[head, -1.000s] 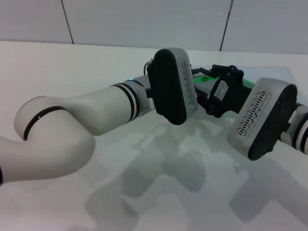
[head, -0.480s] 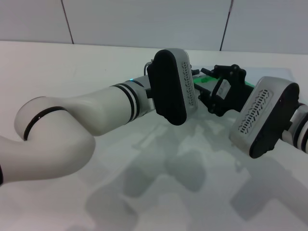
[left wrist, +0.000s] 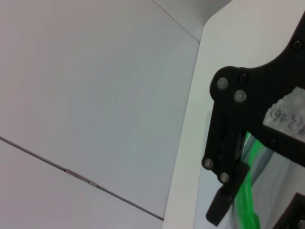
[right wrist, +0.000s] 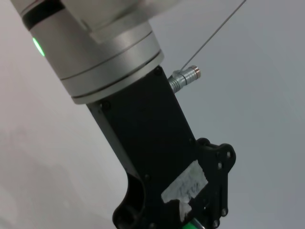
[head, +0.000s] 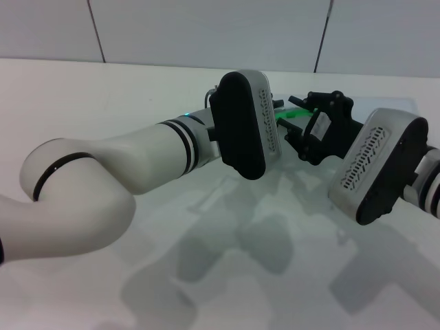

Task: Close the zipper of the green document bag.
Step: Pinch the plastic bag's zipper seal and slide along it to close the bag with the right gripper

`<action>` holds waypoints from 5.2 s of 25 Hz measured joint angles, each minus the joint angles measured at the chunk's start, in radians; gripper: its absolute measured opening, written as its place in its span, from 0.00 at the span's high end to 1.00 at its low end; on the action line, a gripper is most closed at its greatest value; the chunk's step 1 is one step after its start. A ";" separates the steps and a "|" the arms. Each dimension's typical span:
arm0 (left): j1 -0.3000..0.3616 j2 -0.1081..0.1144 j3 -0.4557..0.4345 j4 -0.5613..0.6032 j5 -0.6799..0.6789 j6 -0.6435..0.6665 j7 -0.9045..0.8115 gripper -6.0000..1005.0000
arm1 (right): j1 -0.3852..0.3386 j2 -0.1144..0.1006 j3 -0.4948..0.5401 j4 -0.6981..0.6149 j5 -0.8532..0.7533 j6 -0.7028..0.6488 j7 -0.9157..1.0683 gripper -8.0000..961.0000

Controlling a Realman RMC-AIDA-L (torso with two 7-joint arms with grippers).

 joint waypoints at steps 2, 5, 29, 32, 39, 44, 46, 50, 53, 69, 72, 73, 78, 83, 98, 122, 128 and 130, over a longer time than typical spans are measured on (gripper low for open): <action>0.000 0.000 0.000 0.000 0.000 0.000 0.000 0.90 | 0.000 0.000 -0.001 0.000 0.000 0.000 0.000 0.66; 0.000 0.000 0.000 0.000 0.000 0.001 0.000 0.90 | 0.001 -0.001 -0.004 0.001 0.000 0.000 0.000 0.67; -0.002 0.000 0.000 0.001 0.003 0.001 0.000 0.89 | 0.013 -0.001 -0.010 0.005 0.000 0.000 0.006 0.83; -0.002 0.000 0.000 0.002 0.003 0.001 -0.001 0.89 | 0.013 -0.001 -0.011 0.007 0.000 0.000 0.006 0.83; -0.001 0.000 0.000 0.005 0.006 0.001 0.000 0.88 | 0.018 -0.001 -0.011 0.017 0.000 0.000 0.007 0.82; 0.000 0.000 0.000 0.005 0.007 0.000 0.000 0.88 | 0.020 -0.001 -0.011 0.018 0.000 0.002 0.004 0.82; 0.000 0.000 0.000 0.005 0.007 0.000 0.000 0.88 | 0.021 -0.001 -0.011 0.022 0.000 0.006 0.002 0.82; 0.000 -0.001 0.001 0.005 0.009 -0.001 0.001 0.88 | 0.024 0.000 -0.011 0.027 0.000 0.011 0.002 0.82; 0.000 -0.002 0.002 0.005 0.010 -0.001 0.001 0.88 | 0.024 0.000 -0.014 0.028 0.000 0.033 0.002 0.82; 0.000 -0.002 0.001 0.000 0.009 -0.001 0.001 0.87 | 0.025 0.000 -0.047 0.025 0.000 0.091 0.007 0.84; 0.000 -0.002 0.000 0.000 0.009 0.000 0.001 0.87 | 0.023 0.000 -0.047 0.020 0.000 0.090 0.007 0.86; 0.000 -0.002 0.000 -0.001 0.009 0.000 0.001 0.87 | 0.022 0.000 -0.047 0.019 0.000 0.089 0.007 0.87; 0.000 -0.001 0.000 -0.002 0.009 0.001 0.001 0.87 | 0.021 0.000 -0.047 0.017 0.000 0.087 0.008 0.90; 0.004 0.000 -0.004 -0.001 0.009 0.001 0.002 0.86 | 0.020 0.001 -0.043 0.024 0.000 0.089 0.008 0.90; 0.093 0.000 -0.043 0.077 0.014 -0.009 0.076 0.86 | 0.025 -0.005 0.052 0.088 0.039 0.079 0.017 0.90; 0.281 0.001 -0.111 0.213 0.014 -0.006 0.122 0.85 | 0.041 -0.007 0.276 0.248 0.040 0.075 0.011 0.83; 0.292 0.002 -0.113 0.218 0.014 -0.007 0.122 0.84 | 0.041 -0.007 0.301 0.257 0.038 0.075 0.011 0.80; 0.293 0.002 -0.113 0.218 0.014 -0.007 0.122 0.84 | 0.041 -0.007 0.307 0.260 0.038 0.075 0.011 0.79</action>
